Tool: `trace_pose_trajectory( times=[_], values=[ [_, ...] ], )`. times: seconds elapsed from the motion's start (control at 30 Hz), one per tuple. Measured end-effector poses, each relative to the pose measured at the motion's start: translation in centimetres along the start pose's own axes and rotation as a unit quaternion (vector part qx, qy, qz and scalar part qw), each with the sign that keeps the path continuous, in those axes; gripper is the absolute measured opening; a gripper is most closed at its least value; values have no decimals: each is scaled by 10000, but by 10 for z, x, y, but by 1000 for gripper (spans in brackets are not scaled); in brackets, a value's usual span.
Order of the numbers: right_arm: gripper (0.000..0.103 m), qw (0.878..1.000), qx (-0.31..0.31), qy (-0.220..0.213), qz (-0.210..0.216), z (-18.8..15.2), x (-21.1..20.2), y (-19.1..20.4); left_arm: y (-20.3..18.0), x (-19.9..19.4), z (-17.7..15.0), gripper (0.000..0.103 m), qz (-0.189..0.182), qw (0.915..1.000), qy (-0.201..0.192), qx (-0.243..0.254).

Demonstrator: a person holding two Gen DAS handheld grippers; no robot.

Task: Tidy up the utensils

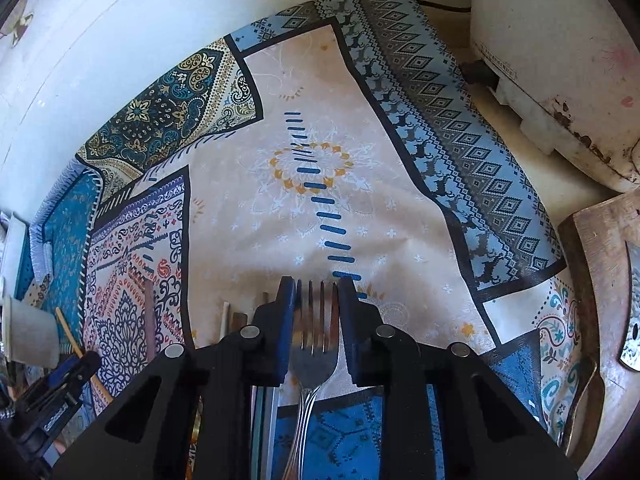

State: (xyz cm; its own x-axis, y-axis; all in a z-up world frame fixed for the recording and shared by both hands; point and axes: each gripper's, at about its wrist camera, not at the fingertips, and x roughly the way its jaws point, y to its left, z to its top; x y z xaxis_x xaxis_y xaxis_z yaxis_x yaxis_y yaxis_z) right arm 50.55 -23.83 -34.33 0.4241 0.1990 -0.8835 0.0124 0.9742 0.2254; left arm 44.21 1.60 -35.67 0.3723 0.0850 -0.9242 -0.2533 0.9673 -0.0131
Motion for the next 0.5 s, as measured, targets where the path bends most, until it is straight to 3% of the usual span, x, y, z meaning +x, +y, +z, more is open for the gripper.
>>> trace_pose_trajectory(
  times=[0.1, 0.17, 0.27, 0.5],
  values=[
    [19, 9999, 66, 44, 109, 0, -4, -8, -5, 4, 8, 37, 13, 10000, -30, -30],
    [19, 9998, 90, -8, 162, -2, -14, -17, -10, 6, 13, 21, -7, 10000, -18, 31],
    [19, 9996, 24, -124, 244, -5, -32, -22, -15, 8, 16, 6, -115, 9996, 43, 244],
    [19, 9976, -327, -478, 371, -15, -77, -17, -10, -5, -7, 4, -538, 9956, 340, 691]
  ],
)
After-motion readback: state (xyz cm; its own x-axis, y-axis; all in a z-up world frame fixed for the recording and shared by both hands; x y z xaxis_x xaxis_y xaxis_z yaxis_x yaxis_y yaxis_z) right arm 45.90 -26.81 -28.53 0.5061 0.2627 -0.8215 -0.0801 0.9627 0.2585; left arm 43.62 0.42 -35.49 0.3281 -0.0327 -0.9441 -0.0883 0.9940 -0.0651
